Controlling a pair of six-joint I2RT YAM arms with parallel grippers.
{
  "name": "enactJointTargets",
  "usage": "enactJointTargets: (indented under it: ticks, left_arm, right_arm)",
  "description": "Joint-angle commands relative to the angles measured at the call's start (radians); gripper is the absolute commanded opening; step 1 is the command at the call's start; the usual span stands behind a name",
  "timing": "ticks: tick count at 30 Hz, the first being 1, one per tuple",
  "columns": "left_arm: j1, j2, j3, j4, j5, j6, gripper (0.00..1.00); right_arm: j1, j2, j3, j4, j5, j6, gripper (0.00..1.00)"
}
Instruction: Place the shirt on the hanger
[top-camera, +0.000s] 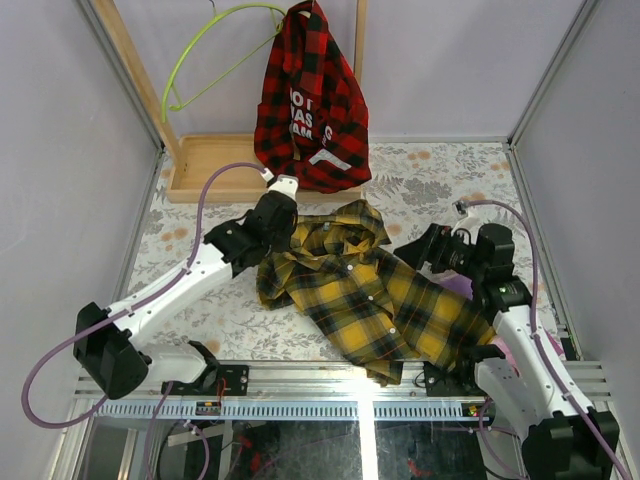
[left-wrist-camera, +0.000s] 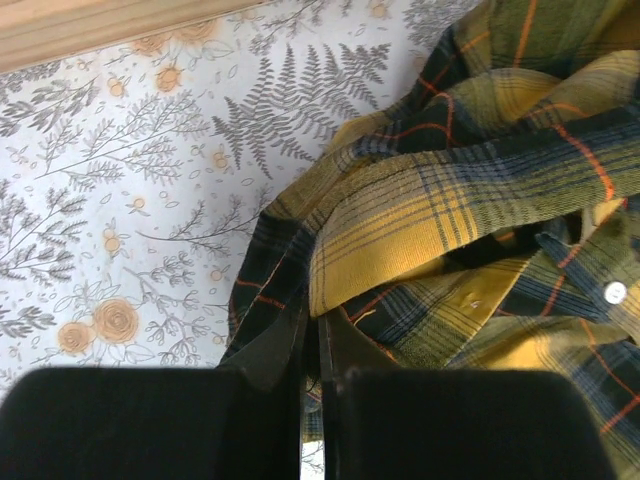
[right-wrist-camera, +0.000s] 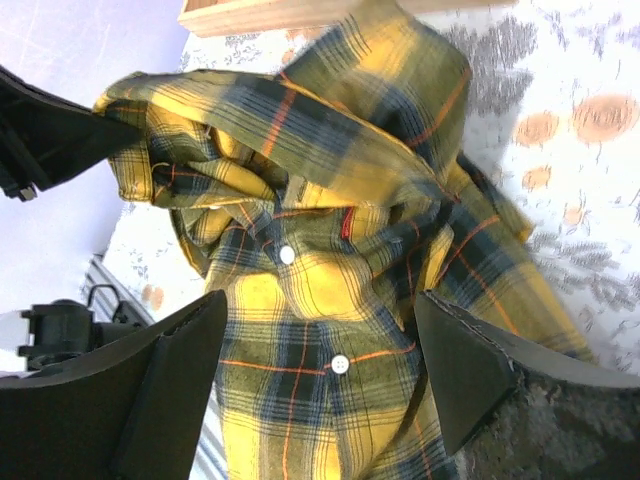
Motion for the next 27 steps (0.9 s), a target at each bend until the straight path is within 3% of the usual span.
enactJointTargets:
  ticks: [1, 6, 15, 19, 27]
  left_arm:
    - [0.01, -0.056, 0.001, 0.077, 0.07, 0.02, 0.0]
    - [0.015, -0.086, -0.008, 0.09, 0.032, 0.0, 0.0]
    - [0.018, -0.074, 0.011, 0.081, 0.082, -0.015, 0.0]
    - [0.018, -0.062, 0.03, 0.071, 0.113, -0.024, 0.0]
    - [0.018, -0.008, 0.1, -0.007, 0.11, -0.021, 0.0]
  right_arm:
    - [0.078, 0.003, 0.128, -0.041, 0.096, -0.145, 0.83]
    - [0.262, 0.09, 0.193, -0.046, 0.324, -0.253, 0.88]
    - [0.43, 0.258, 0.24, 0.115, 0.564, -0.395, 0.96]
    - [0.443, 0.368, 0.292, 0.112, 0.672, -0.423, 0.96]
    - [0.445, 0.485, 0.322, 0.123, 0.725, -0.497, 0.88]
